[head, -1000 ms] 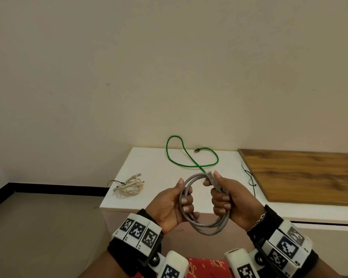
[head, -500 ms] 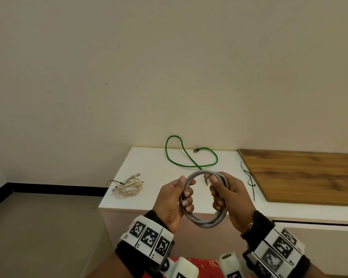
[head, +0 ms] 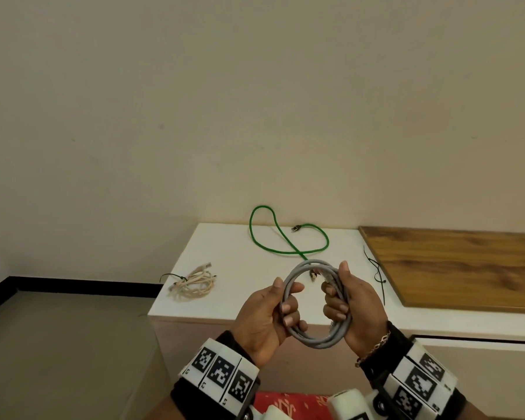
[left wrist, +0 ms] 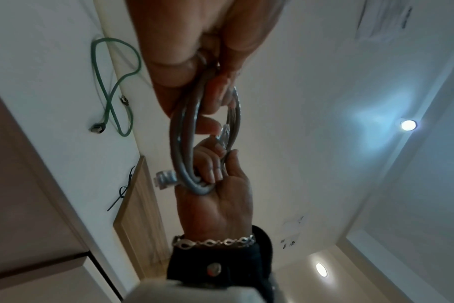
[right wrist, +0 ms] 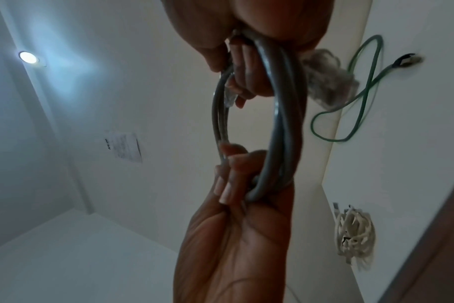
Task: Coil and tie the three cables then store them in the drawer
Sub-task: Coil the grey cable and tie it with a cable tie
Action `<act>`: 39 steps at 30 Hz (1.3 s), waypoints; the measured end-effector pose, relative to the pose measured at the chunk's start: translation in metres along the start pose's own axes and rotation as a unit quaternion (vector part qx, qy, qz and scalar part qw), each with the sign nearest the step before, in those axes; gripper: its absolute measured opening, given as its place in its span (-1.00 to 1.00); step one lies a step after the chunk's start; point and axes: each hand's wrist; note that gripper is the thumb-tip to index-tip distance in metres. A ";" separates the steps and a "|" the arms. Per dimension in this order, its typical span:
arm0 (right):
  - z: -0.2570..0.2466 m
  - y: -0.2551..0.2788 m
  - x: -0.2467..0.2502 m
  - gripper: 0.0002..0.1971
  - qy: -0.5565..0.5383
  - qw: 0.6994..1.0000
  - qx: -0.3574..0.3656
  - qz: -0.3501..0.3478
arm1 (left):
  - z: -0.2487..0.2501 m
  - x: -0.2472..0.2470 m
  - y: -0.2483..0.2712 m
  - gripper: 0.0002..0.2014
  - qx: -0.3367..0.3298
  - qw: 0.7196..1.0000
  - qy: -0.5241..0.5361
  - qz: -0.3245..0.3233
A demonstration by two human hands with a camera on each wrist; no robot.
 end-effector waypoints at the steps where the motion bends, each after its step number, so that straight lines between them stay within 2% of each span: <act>1: 0.000 -0.001 0.001 -0.57 -0.004 1.000 -0.001 0.003 | 0.000 0.001 0.000 -0.66 -0.001 1.000 0.009 -0.011; 3: 0.001 -0.001 0.003 -0.58 0.002 1.000 -0.002 0.000 | 0.000 0.004 -0.002 -0.70 0.000 1.000 0.017 -0.017; 7: 0.006 -0.002 0.002 -0.60 0.056 0.998 -0.012 -0.014 | 0.000 0.013 -0.008 -0.71 -0.001 1.000 -0.004 0.025; 18: 0.010 -0.008 0.018 -0.47 0.085 0.992 -0.090 -0.035 | -0.001 0.025 -0.025 -0.69 0.008 0.996 -0.076 0.053; 23: 0.007 -0.024 0.046 -0.52 0.126 0.986 -0.105 0.015 | 0.000 0.034 -0.035 -0.69 0.018 0.993 -0.099 0.068; 27: -0.004 -0.049 0.105 -0.78 0.208 0.964 -0.128 0.110 | 0.001 0.044 -0.047 -0.69 0.027 0.990 -0.117 0.080; 30: -0.018 -0.072 0.150 -0.92 0.304 0.923 -0.153 0.179 | 0.000 0.054 -0.058 -0.69 0.032 0.989 -0.118 0.082; 33: -0.031 -0.102 0.189 -0.88 0.432 0.856 -0.203 0.200 | -0.005 0.065 -0.069 -0.69 0.043 0.988 -0.126 0.084; 35: -0.036 -0.123 0.207 -0.86 0.525 0.795 -0.228 0.201 | -0.008 0.072 -0.077 -0.69 0.050 0.987 -0.129 0.086; 39: -0.034 -0.156 0.219 -0.89 0.696 0.656 -0.231 0.179 | -0.013 0.086 -0.089 -0.69 0.057 0.986 -0.130 0.091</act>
Point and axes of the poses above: each hand's wrist, its own y-axis away from the middle knuckle, its own x-axis out of the back of the hand, z = x × y, and after that the axes turned 10 degrees about -z, right-handed
